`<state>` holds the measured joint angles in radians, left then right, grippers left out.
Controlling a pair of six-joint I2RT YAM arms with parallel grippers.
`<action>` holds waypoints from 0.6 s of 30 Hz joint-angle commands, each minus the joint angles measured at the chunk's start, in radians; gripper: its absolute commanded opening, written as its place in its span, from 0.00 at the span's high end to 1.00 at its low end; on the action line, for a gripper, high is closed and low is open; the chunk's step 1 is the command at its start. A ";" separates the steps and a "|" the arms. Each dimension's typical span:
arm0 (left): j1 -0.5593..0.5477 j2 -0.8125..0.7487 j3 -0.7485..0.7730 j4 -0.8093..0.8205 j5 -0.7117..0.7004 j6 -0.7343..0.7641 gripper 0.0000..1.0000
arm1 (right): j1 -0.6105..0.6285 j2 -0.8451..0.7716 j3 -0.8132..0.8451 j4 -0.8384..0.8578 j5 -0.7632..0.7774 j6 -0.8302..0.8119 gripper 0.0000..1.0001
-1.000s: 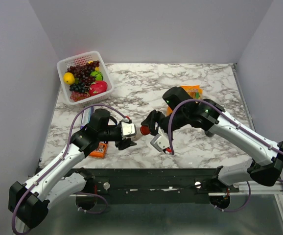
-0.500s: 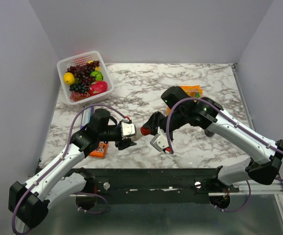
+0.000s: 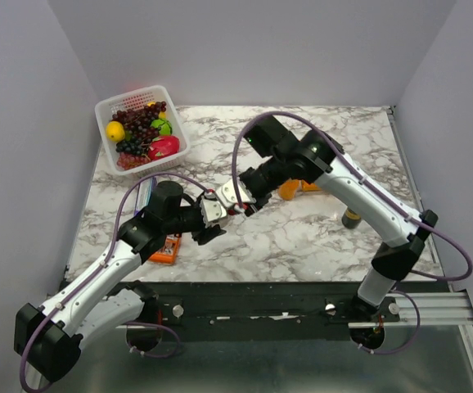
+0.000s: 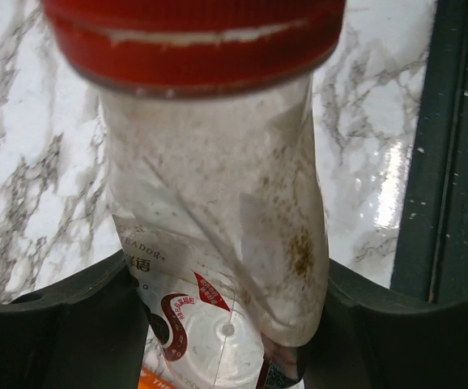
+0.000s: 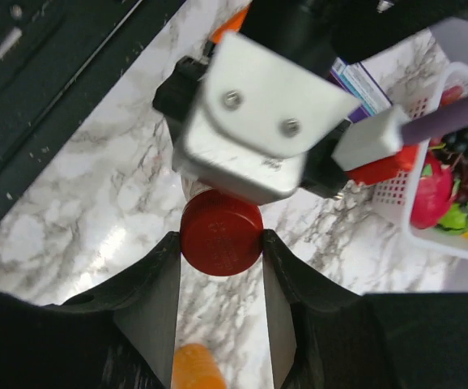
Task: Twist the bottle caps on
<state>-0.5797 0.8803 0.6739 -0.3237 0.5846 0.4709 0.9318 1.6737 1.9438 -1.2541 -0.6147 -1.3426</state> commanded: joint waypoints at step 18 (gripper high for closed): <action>-0.016 -0.047 -0.020 0.267 -0.424 -0.164 1.00 | -0.146 0.322 0.191 -0.151 -0.140 1.003 1.00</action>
<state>-0.5907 0.8577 0.6270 -0.2726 0.2432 0.3519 0.7586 1.9636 2.1704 -1.2827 -0.7578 -0.5678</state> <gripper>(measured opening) 0.672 0.471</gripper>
